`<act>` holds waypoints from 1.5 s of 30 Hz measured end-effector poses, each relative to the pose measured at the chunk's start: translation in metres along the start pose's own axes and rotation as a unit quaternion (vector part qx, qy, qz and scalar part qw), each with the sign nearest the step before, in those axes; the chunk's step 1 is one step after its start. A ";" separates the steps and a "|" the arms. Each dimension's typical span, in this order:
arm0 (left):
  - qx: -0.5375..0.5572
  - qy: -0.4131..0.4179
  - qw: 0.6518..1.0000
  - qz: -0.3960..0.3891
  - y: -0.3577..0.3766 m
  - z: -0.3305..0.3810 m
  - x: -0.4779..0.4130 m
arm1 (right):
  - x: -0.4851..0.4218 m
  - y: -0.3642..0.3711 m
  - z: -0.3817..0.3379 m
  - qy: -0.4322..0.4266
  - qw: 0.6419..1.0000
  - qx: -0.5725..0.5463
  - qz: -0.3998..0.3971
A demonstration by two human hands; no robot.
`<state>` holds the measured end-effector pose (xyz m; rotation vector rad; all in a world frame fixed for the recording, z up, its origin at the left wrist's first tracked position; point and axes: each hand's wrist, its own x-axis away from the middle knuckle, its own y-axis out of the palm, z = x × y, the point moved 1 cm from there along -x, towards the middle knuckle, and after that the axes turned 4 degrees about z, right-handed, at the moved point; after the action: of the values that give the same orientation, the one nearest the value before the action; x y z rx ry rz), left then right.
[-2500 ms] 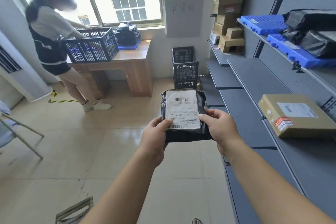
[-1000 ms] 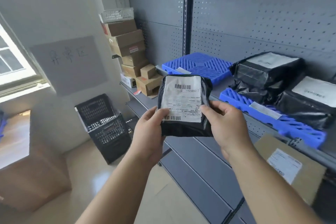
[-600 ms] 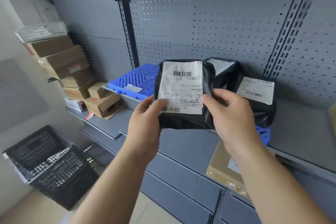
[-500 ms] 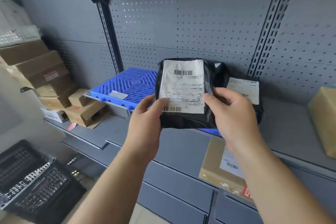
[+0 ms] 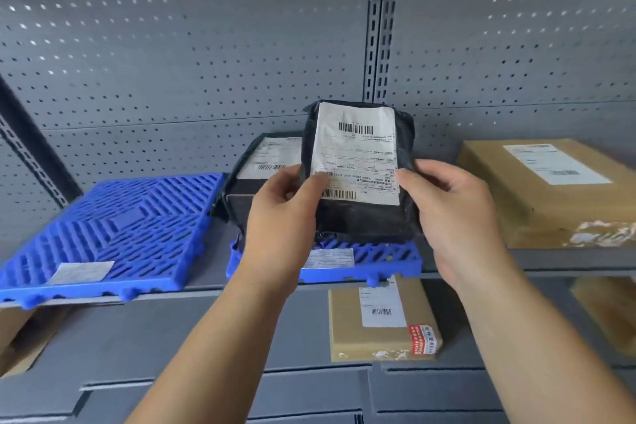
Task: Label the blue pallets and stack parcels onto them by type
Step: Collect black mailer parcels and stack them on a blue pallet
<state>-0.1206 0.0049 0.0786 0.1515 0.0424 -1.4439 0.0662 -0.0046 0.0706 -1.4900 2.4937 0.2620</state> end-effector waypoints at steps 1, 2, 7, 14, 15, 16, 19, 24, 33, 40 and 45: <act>-0.008 0.004 1.000 -0.015 0.006 0.000 -0.001 | -0.003 -0.004 0.002 0.001 1.000 0.001 0.008; -0.013 0.011 0.999 -0.030 0.012 0.000 -0.002 | -0.007 -0.009 0.004 0.005 1.000 0.000 0.015; -0.064 0.049 0.996 -0.038 0.041 -0.004 -0.008 | -0.029 -0.026 0.015 0.030 0.999 0.011 0.039; -0.196 0.070 0.978 0.013 0.067 -0.017 -0.023 | -0.061 -0.035 0.031 0.044 0.997 0.054 0.045; -0.217 0.064 0.974 0.020 0.070 -0.018 -0.025 | -0.065 -0.034 0.035 0.046 0.996 0.061 0.044; -0.232 0.062 0.970 0.024 0.072 -0.018 -0.027 | -0.068 -0.032 0.038 0.049 0.996 0.067 0.042; -0.252 0.058 0.966 0.027 0.076 -0.020 -0.031 | -0.077 -0.027 0.048 0.058 0.995 0.085 0.014; -0.303 0.032 0.952 0.026 0.081 -0.026 -0.037 | -0.082 -0.017 0.057 0.061 0.988 0.133 -0.039; -0.369 0.037 0.928 0.029 0.084 -0.024 -0.034 | -0.087 -0.018 0.059 0.034 0.983 0.174 -0.053; -0.396 0.124 0.908 0.054 0.088 -0.019 -0.021 | -0.079 -0.031 0.044 0.000 0.977 0.210 -0.043; -0.424 0.174 0.887 0.059 0.088 -0.018 -0.012 | -0.067 -0.040 0.036 -0.024 0.969 0.245 -0.035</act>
<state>-0.0340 0.0300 0.0693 -0.3070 0.9331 -1.1471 0.1363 0.0427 0.0536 -1.3355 2.2361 -0.3074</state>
